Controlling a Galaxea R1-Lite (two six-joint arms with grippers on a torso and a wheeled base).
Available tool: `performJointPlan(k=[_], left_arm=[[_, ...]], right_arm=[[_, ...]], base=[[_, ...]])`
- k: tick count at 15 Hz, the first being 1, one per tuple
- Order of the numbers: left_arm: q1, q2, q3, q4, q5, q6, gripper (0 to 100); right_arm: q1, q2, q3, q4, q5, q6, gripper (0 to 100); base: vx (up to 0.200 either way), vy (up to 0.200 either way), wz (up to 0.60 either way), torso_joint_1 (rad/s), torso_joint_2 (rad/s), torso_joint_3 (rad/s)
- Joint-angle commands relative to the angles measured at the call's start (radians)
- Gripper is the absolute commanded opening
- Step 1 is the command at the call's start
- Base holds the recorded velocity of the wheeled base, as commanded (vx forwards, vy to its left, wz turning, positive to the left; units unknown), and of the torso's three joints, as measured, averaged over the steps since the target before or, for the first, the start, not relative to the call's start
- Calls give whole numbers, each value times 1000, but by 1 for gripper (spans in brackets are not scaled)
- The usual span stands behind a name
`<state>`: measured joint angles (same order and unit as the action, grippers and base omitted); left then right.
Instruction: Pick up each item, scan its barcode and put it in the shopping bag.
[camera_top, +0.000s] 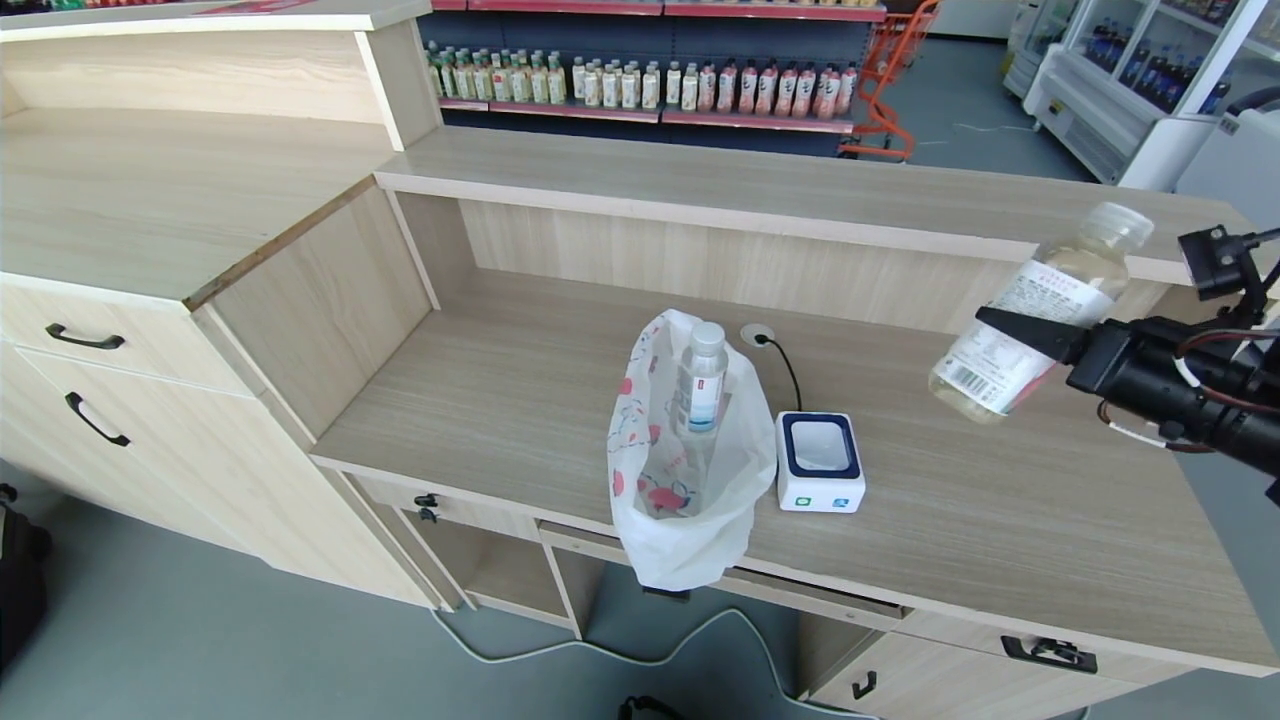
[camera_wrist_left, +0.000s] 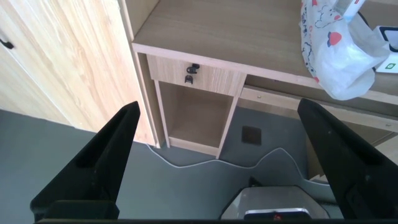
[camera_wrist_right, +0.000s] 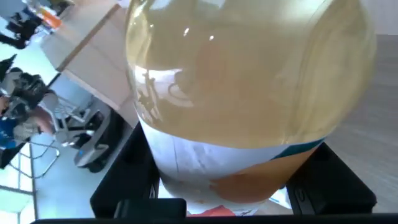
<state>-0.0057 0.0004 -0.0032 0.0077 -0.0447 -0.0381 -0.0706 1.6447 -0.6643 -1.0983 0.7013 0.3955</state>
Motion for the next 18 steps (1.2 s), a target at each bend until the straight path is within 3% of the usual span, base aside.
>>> performJointPlan(k=[1,5,8,12,15,18], left_arm=[[0,0,0,0,0,0,100],[0,0,0,0,0,0,100],[0,0,0,0,-1,0,100],[0,0,0,0,0,0,100],[0,0,0,0,-1,0,100],[0,0,0,0,0,0,100]], right_arm=[[190,-215,8,41,75,115,0],[407,-261,6,41,75,134,0],[502,-302,-8,43,80,195,0],[532,-325,-17,52,196,200,0],[583,-348,-18,54,195,209,0],[594,-373,-21,51,196,313,0]], base=[[0,0,0,0,0,0],[0,0,0,0,0,0],[0,0,0,0,0,0],[0,0,0,0,0,0],[0,0,0,0,0,0],[0,0,0,0,0,0]])
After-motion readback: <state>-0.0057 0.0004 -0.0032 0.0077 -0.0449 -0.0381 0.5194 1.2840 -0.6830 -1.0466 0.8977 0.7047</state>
